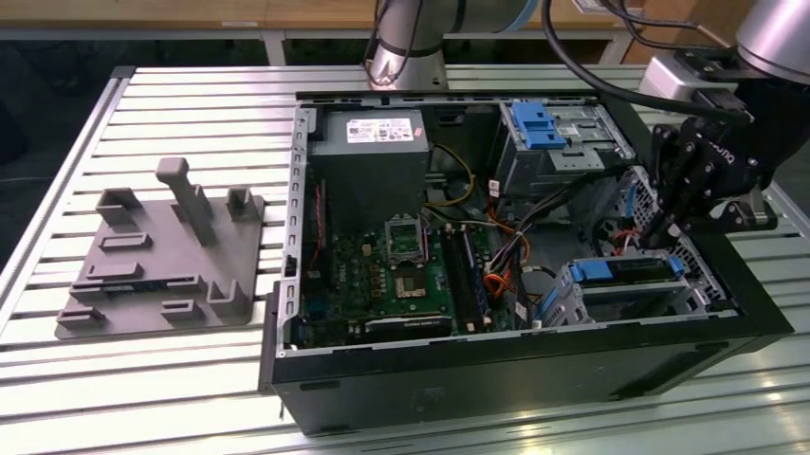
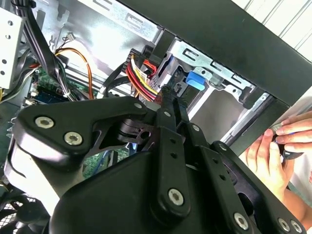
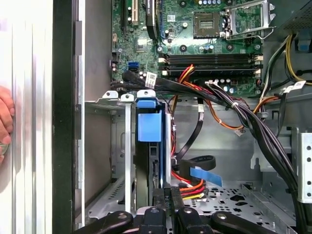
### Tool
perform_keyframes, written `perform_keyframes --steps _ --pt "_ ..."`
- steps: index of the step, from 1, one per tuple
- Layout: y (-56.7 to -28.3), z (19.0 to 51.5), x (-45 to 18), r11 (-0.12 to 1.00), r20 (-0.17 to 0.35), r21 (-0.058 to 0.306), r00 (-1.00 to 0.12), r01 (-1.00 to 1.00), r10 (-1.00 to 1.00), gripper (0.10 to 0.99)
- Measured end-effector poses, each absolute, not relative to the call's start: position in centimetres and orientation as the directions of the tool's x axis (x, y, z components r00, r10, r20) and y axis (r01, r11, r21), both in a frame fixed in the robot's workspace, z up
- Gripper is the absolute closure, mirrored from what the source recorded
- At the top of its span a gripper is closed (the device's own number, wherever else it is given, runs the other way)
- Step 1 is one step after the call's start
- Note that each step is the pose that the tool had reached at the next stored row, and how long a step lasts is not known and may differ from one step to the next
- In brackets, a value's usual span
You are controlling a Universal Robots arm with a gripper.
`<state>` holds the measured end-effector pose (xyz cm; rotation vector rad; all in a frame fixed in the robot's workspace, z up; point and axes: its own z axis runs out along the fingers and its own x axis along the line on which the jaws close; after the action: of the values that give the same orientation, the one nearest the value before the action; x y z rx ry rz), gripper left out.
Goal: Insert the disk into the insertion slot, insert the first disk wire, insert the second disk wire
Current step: 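Insert the first disk wire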
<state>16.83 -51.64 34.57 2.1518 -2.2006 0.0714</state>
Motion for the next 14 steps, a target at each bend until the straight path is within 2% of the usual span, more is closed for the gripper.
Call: perform_keyframes --steps 14 --pt "-51.8 34.28 16.82 0.02 0.078 0.011 -0.019 -1.0 -0.997 0.922"
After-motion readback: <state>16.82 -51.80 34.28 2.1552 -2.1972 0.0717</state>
